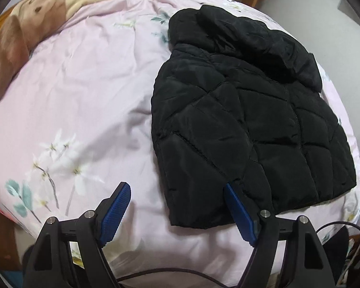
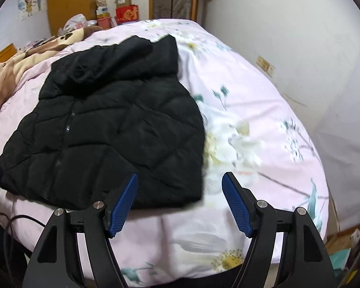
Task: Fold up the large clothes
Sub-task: 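Open both grippers and release the jacket flat on the bed, then grasp the jacket hem with both grippers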
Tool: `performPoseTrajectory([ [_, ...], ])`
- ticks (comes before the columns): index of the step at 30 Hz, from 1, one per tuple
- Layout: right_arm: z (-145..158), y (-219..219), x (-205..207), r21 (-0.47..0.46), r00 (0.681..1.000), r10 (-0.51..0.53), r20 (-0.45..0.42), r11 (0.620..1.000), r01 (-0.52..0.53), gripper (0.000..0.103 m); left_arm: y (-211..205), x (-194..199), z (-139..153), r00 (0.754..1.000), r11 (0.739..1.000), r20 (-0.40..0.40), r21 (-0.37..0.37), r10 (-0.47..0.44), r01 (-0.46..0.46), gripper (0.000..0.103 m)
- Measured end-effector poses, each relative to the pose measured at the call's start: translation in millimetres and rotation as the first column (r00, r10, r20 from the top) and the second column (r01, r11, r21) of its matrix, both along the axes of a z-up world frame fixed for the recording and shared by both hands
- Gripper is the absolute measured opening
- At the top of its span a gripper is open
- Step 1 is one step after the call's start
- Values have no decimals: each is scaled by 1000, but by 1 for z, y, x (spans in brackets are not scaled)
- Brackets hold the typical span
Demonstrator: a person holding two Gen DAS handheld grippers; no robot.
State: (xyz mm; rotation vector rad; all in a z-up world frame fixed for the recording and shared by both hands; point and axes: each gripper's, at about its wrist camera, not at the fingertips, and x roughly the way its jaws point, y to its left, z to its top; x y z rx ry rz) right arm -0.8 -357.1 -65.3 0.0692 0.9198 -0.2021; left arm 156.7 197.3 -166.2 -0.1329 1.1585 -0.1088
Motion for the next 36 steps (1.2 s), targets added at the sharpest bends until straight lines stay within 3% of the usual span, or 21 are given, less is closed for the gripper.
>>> performPoseTrajectory([
  [5, -19, -19, 2, 67, 998, -48, -27, 997, 49, 76, 3, 10, -14, 999, 997, -37, -63, 37, -39, 80],
  [17, -43, -17, 24, 138, 997, 12, -74, 990, -2, 76, -13, 22, -36, 991, 997, -113, -25, 65, -69, 75],
  [20, -44, -17, 27, 174, 997, 19, -80, 985, -5, 60, -15, 23, -38, 988, 997, -137, -10, 71, -73, 73],
  [22, -45, -13, 29, 150, 996, 14, -93, 989, 0, 56, -19, 24, -35, 989, 998, -133, -21, 58, -61, 57],
  [24, -42, -9, 29, 120, 996, 23, -91, 993, -12, 44, -25, 25, -31, 991, 999, -126, -2, 48, -49, 54],
  [25, -41, -8, 29, 121, 996, 26, -86, 993, -15, 42, -26, 24, -28, 992, 999, -117, 0, 47, -47, 48],
  [33, -30, -3, 25, 118, 998, 45, -54, 992, -38, 18, -38, 18, -5, 999, 1000, -45, 6, 18, -18, 31],
  [36, -20, 3, 21, 99, 998, 56, -29, 994, -53, 16, -40, 14, 9, 1000, 1000, -18, -8, 10, -10, 27],
])
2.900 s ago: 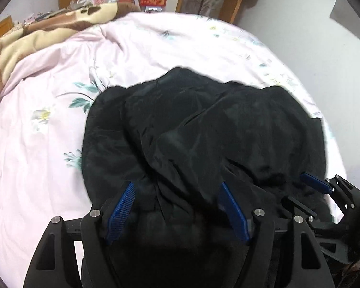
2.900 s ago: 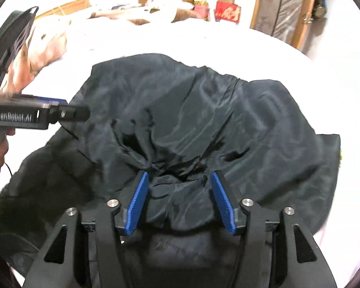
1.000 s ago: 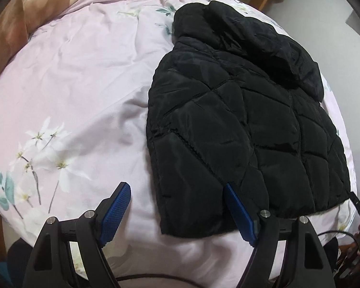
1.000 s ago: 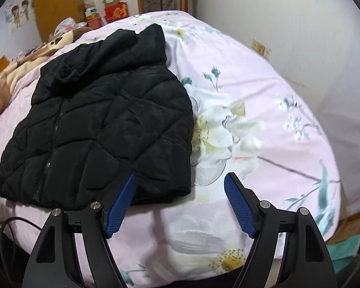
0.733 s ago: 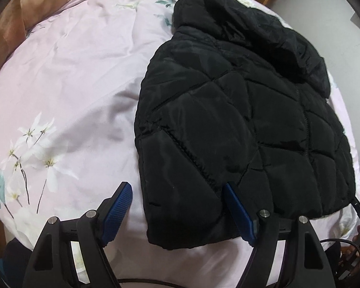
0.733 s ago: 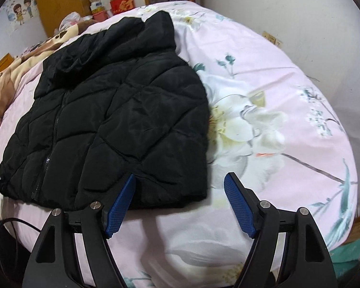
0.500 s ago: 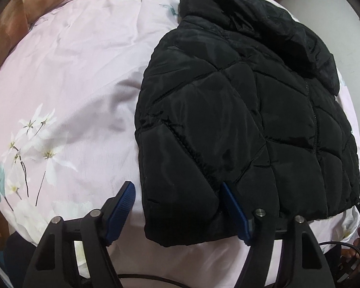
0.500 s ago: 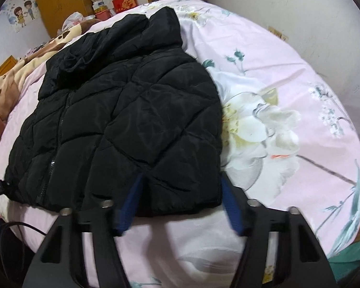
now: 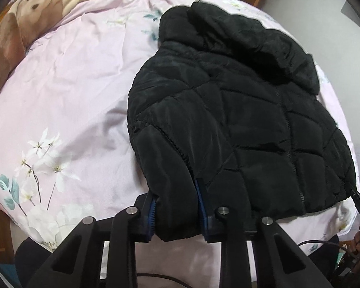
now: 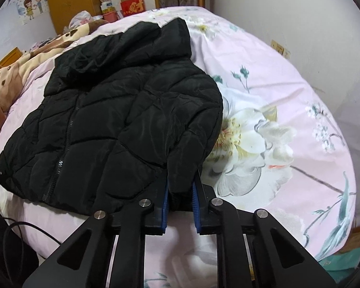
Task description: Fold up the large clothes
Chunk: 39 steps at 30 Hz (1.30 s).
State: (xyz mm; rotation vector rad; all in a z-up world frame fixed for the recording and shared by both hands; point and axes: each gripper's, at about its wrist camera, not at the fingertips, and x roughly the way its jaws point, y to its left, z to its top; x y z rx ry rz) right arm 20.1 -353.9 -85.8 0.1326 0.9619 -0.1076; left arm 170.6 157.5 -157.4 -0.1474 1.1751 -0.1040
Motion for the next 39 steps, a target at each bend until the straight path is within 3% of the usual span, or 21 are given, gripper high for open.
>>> performPoseTrajectory([
  [12, 59, 18, -44, -28, 993, 38, 112, 999, -35, 13, 24, -31, 56, 994, 996, 113, -91, -12, 22, 23],
  [26, 102, 38, -118, -18, 978, 87, 190, 996, -85, 13, 40, -94, 104, 980, 989, 194, -135, -29, 56, 22],
  [34, 124, 46, -94, -55, 969, 91, 231, 995, -80, 12, 31, -77, 127, 973, 988, 230, -151, -7, 43, 22],
  [39, 142, 52, -59, -56, 964, 78, 255, 996, -66, 12, 19, -31, 144, 964, 983, 263, -180, 25, 24, 22],
])
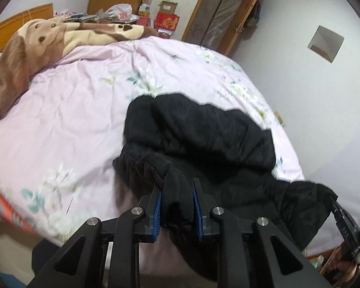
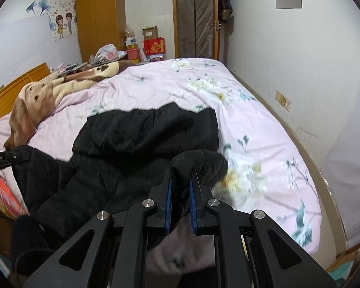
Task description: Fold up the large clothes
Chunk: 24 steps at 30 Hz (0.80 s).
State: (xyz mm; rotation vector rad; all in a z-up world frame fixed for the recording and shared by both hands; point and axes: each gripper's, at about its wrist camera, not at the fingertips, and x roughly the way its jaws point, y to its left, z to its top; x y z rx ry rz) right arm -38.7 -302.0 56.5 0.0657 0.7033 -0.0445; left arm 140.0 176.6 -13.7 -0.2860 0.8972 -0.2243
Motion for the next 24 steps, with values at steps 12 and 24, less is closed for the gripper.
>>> performPoseTrajectory([
  [12, 32, -12, 105, -9, 998, -58, -18, 998, 58, 12, 6, 109, 26, 996, 996, 4, 5, 89, -89, 22],
  [24, 28, -27, 213, -54, 986, -118, -117, 992, 112, 12, 13, 229, 7, 980, 988, -126, 14, 157, -156, 22],
])
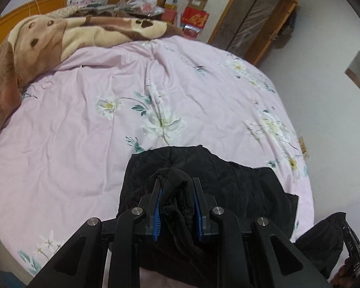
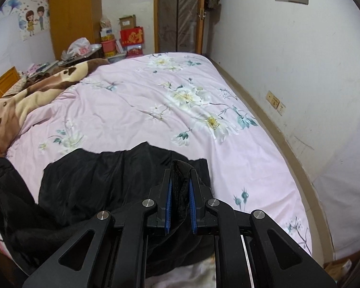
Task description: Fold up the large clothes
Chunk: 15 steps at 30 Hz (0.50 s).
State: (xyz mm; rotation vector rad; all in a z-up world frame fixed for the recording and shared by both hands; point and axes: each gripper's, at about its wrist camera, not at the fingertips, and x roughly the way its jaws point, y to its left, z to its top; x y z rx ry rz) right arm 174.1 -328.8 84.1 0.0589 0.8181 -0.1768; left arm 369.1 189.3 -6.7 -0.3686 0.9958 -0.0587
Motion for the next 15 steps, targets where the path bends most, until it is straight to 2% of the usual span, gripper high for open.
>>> performPoseTrajectory([
  [8, -26, -11, 69, -15, 995, -3, -99, 1000, 2, 13, 22, 57, -39, 992, 997, -101, -29, 70, -73, 26],
  [11, -39, -16, 97, -3, 989, 2, -145, 1000, -2, 16, 28, 74, -56, 987, 995, -133, -43, 87, -94, 32],
  [15, -53, -22, 125, 18, 985, 3, -172, 1000, 0, 21, 36, 88, -68, 991, 996, -119, -60, 66, -73, 42],
])
